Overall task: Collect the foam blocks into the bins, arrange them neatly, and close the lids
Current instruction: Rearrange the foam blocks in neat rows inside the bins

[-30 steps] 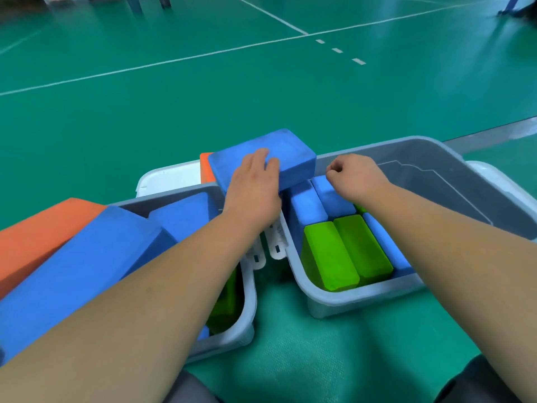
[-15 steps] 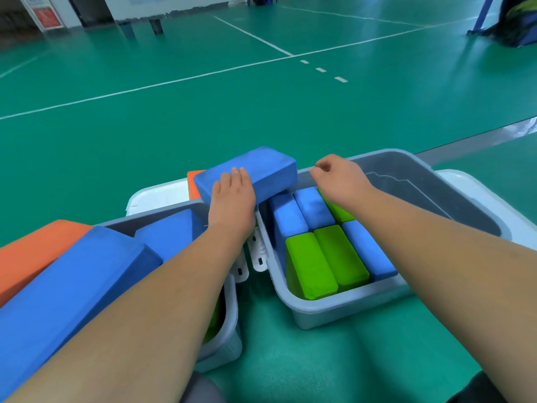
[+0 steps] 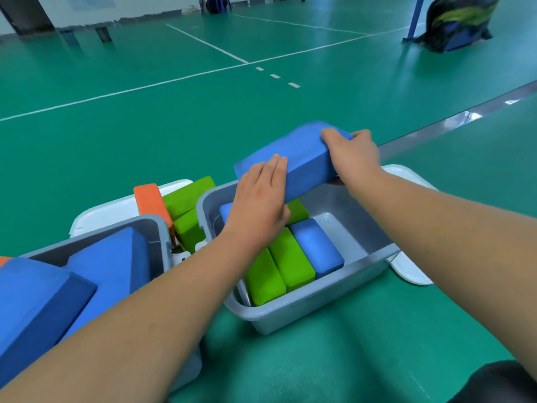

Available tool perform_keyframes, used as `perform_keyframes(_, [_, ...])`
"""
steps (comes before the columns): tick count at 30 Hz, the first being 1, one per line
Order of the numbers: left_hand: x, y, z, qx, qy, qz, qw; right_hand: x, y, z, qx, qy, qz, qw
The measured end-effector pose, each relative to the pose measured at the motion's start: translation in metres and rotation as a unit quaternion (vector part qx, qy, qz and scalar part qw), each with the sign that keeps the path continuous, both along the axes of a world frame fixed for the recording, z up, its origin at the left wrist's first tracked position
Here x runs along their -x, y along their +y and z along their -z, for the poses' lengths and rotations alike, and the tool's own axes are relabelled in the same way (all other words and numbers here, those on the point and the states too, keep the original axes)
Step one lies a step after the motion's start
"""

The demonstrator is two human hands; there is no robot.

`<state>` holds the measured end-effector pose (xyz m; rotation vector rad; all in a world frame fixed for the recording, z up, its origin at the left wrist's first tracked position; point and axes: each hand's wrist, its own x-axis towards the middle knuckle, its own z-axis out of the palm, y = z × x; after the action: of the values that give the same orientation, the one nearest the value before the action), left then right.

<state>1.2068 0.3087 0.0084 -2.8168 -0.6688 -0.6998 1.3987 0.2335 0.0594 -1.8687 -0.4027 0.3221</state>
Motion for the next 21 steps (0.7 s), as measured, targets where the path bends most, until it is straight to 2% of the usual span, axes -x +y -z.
perform_keyframes(5, [-0.024, -0.026, 0.012, 0.008, 0.049, -0.017, 0.999, -0.027, -0.030, -0.003, 0.003, -0.108, 0.046, 0.993])
perform_keyframes(8, [-0.031, -0.031, 0.030, 0.041, 0.125, -0.056, 0.990, -0.039, -0.046, -0.004, 0.020, -0.156, 0.053, 0.986])
perform_keyframes(12, [-0.030, -0.023, 0.059, 0.059, 0.245, -0.019, 0.968, -0.053, -0.064, -0.001, 0.057, -0.216, 0.049, 0.973])
perform_keyframes(15, [-0.025, -0.020, 0.074, 0.117, 0.319, -0.065, 0.938, -0.058, -0.070, 0.012, 0.117, -0.266, 0.004, 0.957])
perform_keyframes(17, [-0.024, -0.019, 0.079, 0.168, 0.327, -0.093, 0.925, -0.059, -0.070, 0.023, 0.148, -0.289, -0.037, 0.945])
perform_keyframes(21, [-0.027, -0.018, 0.079, 0.179, 0.325, -0.097, 0.924, -0.047, -0.068, 0.043, 0.181, -0.328, -0.131, 0.918])
